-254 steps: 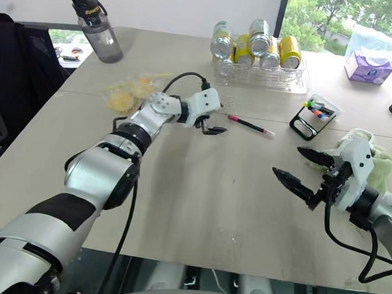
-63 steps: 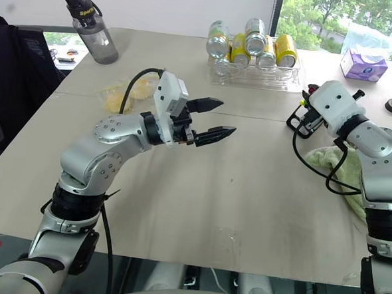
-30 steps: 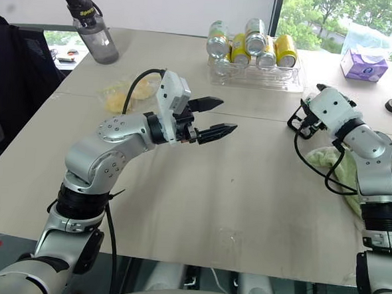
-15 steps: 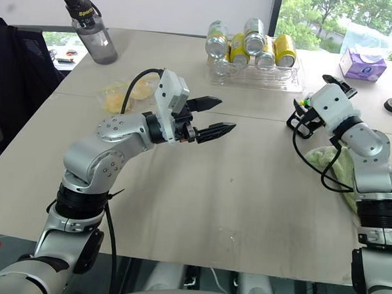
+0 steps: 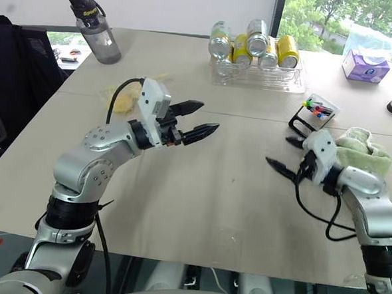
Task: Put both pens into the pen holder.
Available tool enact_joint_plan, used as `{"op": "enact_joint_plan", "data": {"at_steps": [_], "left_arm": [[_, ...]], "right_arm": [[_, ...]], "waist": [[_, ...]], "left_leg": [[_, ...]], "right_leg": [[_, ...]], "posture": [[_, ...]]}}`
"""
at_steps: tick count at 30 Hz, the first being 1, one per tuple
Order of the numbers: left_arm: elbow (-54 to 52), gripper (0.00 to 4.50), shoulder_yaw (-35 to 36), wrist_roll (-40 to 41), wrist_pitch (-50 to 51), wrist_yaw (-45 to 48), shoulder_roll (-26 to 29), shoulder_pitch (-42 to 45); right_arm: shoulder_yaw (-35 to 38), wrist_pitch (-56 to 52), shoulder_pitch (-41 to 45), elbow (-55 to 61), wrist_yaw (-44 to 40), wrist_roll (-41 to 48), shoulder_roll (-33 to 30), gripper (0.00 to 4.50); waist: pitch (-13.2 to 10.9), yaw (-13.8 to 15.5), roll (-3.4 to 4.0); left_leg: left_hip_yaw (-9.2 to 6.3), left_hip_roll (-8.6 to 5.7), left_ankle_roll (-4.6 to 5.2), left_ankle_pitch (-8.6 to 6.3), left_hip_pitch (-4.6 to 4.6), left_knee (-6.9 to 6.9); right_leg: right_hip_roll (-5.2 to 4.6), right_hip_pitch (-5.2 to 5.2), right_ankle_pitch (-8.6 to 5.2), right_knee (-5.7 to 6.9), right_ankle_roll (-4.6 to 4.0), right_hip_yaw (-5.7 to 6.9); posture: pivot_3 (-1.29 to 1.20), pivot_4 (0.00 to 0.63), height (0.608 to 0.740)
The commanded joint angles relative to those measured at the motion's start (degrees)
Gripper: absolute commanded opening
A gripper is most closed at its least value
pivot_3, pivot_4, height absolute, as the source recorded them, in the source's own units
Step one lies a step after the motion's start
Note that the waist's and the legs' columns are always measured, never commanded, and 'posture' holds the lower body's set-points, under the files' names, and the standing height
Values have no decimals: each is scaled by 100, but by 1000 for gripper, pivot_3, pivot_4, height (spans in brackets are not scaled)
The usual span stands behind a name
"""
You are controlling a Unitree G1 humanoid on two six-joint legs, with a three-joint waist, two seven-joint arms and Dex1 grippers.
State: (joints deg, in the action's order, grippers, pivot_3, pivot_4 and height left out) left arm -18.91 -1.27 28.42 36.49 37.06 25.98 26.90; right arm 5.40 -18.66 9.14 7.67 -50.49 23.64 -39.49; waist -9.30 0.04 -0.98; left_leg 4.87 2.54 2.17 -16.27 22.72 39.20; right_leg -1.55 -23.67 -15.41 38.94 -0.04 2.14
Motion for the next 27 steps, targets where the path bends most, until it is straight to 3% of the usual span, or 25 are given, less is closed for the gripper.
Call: {"op": "enact_joint_plan", "data": {"at_steps": [1,5,12,27], "left_arm": [[-363,3921,198,-137,-172,-78,196,-499],[-749,3921,489,67,71,-192,351,-1461],[-1243,3921,992,-309,-559,-422,388,-3340],[-679,3921,739,-536,-1204,121,548,-3355]], "right_arm": [[315,33,-281,222,-192,218,-101,4367],[487,89,-675,150,-261,433,58,4367],[734,567,-1123,2,-431,504,218,4367],[880,1757,-2177,-98,-687,232,339,4367]], "waist": [[0,-14,0],[2,-44,-1],[2,-37,0],[7,68,3]], "left_leg": [[0,0,0,0,-1,0],[-2,1,0,0,-2,-2],[-4,2,2,-2,-9,-3],[-5,0,13,-5,-12,0]], "right_leg": [[0,0,0,0,0,-1],[1,0,0,2,0,0],[-2,8,0,0,-1,-1],[0,12,0,1,-2,0]], "posture": [[0,150,739],[0,150,739],[0,150,739],[0,150,739]]}}
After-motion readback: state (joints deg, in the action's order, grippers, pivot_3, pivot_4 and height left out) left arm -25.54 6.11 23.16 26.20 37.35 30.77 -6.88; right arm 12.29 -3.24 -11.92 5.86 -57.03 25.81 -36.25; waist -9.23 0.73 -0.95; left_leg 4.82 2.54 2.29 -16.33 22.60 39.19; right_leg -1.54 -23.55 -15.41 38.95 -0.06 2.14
